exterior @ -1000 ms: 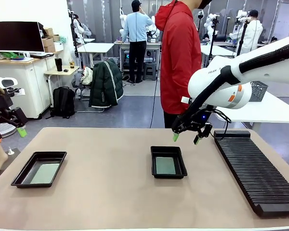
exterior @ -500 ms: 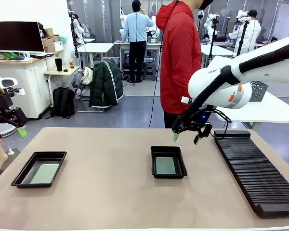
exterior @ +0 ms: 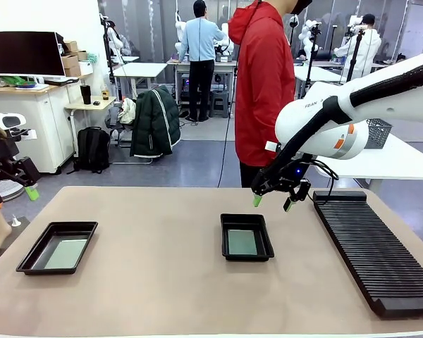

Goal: Inspect and transfer BCBs to ESD trays.
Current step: Pick up the ESD tray and place it on the left side of the table.

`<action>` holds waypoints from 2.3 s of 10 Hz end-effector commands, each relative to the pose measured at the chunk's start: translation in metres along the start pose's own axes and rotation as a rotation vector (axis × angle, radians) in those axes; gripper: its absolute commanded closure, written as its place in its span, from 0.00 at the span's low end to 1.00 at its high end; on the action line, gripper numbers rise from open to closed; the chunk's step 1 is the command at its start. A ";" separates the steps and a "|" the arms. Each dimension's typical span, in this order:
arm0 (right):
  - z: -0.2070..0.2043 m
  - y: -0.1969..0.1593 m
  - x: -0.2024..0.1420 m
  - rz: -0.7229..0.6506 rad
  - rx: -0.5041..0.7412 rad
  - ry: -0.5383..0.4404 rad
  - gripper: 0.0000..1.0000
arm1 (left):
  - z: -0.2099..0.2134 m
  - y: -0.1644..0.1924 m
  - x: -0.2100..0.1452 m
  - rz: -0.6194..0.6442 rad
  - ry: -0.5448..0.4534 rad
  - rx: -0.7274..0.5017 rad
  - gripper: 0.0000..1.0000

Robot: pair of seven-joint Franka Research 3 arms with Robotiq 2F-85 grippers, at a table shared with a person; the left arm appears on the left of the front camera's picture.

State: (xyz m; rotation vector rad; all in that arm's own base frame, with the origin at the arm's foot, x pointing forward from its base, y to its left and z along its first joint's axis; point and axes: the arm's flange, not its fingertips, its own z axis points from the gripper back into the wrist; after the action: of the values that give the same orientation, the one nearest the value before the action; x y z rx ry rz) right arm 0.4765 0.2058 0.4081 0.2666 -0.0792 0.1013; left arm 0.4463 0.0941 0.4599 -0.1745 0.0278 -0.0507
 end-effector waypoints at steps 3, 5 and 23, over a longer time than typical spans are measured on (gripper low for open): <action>0.011 -0.039 0.005 -0.101 0.149 0.063 0.00 | 0.027 -0.056 0.026 0.033 -0.024 0.027 0.00; 0.019 -0.061 0.007 -0.141 0.205 0.073 0.00 | 0.042 -0.092 0.041 0.041 -0.034 0.055 0.00; 0.018 -0.183 -0.002 -0.079 0.508 0.078 0.00 | -0.113 -0.410 0.169 0.040 -0.019 0.091 0.00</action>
State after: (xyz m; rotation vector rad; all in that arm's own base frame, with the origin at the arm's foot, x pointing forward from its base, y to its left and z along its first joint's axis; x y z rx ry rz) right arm 0.4946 0.0229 0.3742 0.7864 0.0324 0.0682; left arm 0.5785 -0.3260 0.4158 -0.1215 0.0217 -0.0129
